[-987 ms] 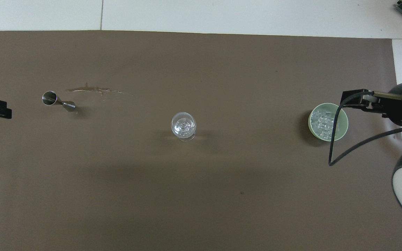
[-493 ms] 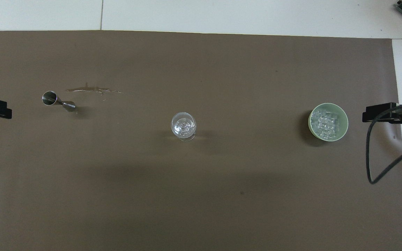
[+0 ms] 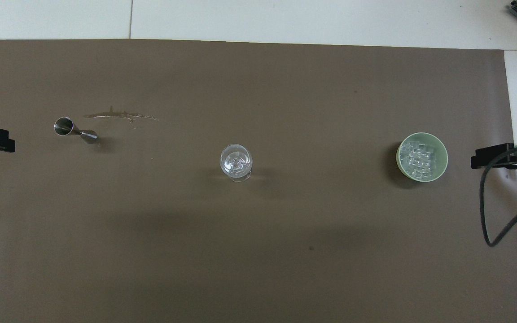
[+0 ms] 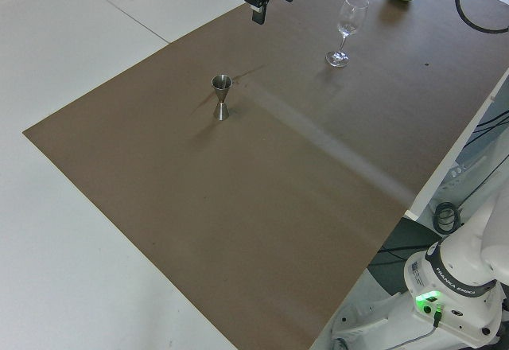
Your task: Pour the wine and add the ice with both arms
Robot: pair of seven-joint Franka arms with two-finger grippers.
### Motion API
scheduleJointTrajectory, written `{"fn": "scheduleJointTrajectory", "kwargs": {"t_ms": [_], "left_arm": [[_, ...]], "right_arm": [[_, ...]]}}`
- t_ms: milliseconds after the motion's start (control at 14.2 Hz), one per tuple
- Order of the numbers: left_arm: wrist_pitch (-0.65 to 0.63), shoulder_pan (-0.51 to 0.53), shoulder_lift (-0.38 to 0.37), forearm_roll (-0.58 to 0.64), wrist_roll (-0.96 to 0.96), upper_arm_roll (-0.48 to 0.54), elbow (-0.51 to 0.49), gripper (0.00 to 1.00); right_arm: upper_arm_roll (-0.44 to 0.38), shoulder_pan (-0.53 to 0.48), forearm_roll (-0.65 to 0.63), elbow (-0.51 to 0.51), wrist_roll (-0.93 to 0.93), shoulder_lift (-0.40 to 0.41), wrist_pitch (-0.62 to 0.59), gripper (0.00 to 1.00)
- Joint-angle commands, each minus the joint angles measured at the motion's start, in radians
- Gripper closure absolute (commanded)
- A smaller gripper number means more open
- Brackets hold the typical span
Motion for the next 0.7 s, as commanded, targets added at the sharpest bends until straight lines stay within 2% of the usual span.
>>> {"fn": "scheduleJointTrajectory", "kwargs": {"t_ms": [0,634], "left_arm": [[0.010,-0.012,-0.005,0.011,0.001,0.008,-0.003,0.00],[-0.012,-0.012,-0.007,-0.015,-0.002,0.013,-0.004,0.00]], "right_arm": [[0.000,-0.012,0.021,-0.028,-0.031,-0.017,0.016,0.00],[0.009,0.000,0.021,-0.026,0.006,-0.018,0.003,0.00]]}}
